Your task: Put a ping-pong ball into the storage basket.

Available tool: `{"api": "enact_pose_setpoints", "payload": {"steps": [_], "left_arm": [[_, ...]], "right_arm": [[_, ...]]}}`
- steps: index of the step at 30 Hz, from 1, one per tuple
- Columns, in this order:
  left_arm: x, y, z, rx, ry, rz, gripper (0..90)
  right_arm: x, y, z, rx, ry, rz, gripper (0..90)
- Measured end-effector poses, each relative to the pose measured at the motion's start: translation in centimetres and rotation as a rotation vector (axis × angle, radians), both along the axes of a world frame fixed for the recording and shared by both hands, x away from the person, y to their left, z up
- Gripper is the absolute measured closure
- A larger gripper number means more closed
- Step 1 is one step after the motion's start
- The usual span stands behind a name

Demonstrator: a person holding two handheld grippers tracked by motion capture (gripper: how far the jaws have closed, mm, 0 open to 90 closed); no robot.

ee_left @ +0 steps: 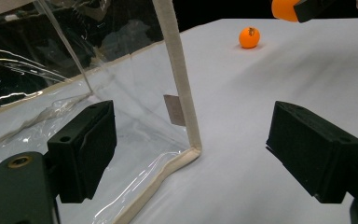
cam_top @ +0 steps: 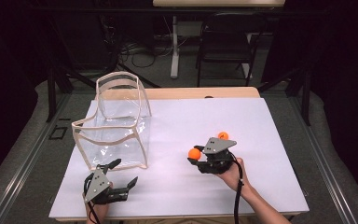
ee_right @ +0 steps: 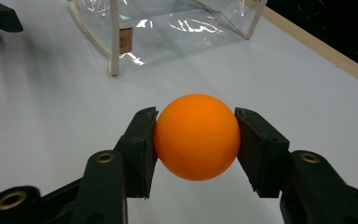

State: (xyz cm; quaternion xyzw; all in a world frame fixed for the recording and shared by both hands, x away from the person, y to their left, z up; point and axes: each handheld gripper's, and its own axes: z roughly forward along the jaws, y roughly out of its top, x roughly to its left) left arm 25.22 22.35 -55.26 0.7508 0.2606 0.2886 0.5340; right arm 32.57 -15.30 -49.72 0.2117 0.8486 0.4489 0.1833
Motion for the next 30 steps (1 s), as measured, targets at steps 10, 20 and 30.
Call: {"api": "enact_pose_setpoints", "payload": {"steps": [10,20,30], "left_arm": [[0.0,0.0,0.0,0.001,0.000,0.000,15.5],[0.0,0.0,0.0,0.001,0.000,0.000,15.5],[0.0,0.0,0.0,-0.001,0.000,-0.001,15.5]], "right_arm": [[0.2,0.4,0.0,0.000,0.000,0.009,50.7],[0.4,0.9,0.2,0.006,-0.005,0.021,50.7],[0.5,1.6,0.5,0.003,-0.014,0.033,50.7]]}}
